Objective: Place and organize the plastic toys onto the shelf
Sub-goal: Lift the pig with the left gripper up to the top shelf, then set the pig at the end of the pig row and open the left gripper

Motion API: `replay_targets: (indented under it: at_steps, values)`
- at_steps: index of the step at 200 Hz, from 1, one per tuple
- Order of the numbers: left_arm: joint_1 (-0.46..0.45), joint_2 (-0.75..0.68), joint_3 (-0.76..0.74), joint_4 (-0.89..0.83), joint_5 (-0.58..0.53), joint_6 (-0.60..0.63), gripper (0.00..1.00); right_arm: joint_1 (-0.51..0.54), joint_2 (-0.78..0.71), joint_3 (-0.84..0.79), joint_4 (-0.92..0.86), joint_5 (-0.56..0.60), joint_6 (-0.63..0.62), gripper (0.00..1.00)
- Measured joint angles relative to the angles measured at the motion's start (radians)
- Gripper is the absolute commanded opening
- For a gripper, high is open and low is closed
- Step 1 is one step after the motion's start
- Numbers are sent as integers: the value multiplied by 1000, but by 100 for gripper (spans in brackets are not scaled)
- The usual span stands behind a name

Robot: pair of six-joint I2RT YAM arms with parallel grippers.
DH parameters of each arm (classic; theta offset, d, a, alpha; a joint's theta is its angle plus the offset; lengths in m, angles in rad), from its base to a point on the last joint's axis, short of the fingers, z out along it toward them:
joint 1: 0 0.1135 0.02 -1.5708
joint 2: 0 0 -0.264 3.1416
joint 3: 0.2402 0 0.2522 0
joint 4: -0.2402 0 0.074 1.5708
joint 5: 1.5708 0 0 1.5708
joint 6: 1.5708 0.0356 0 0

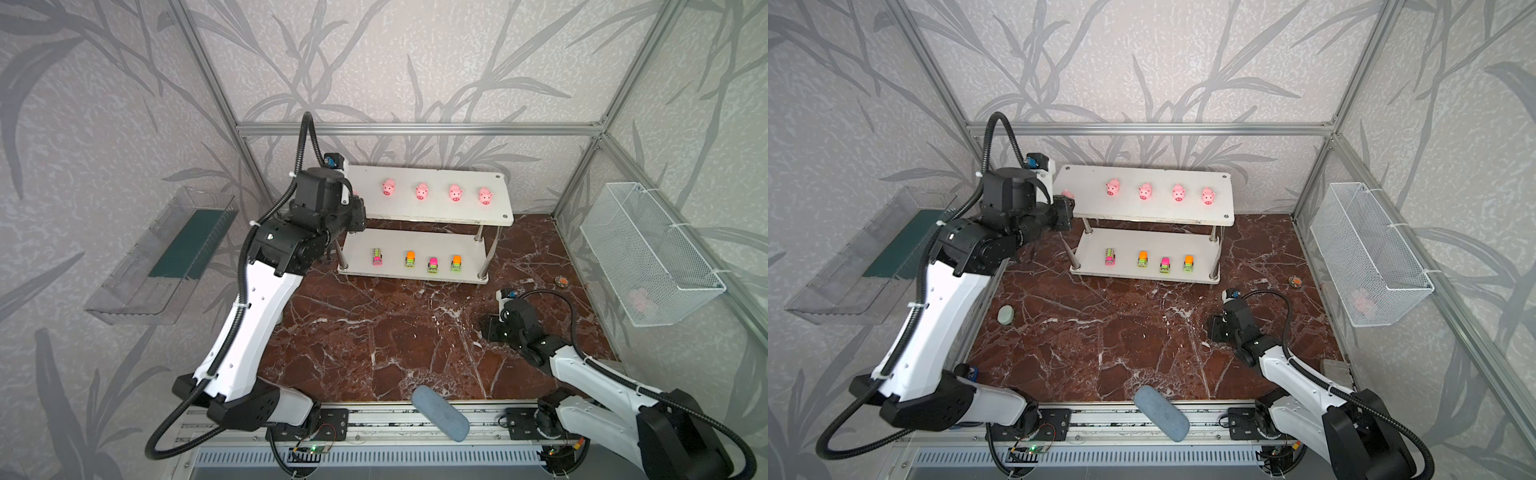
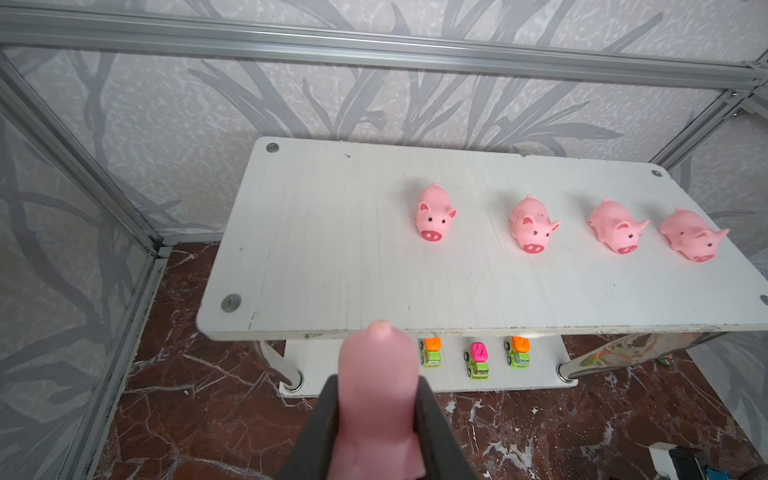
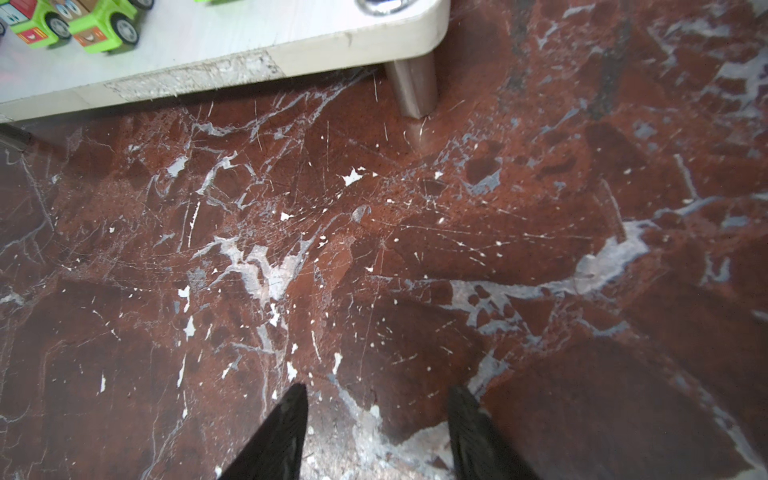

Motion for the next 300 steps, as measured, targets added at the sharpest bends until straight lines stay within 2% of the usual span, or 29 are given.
replay_targets:
  at_steps: [57, 135, 221, 300]
  values:
    - [81, 178, 134, 31, 68, -3, 26, -7, 10, 0, 6, 3, 0, 55]
    - [106, 334, 221, 60, 78, -2, 26, -19, 30, 0, 23, 2, -1, 55]
    - [149, 394, 235, 80, 71, 3, 28, -32, 38, 0, 27, 2, -4, 55]
    - [170, 406, 236, 93, 92, -4, 42, -35, 43, 0, 27, 2, -4, 55]
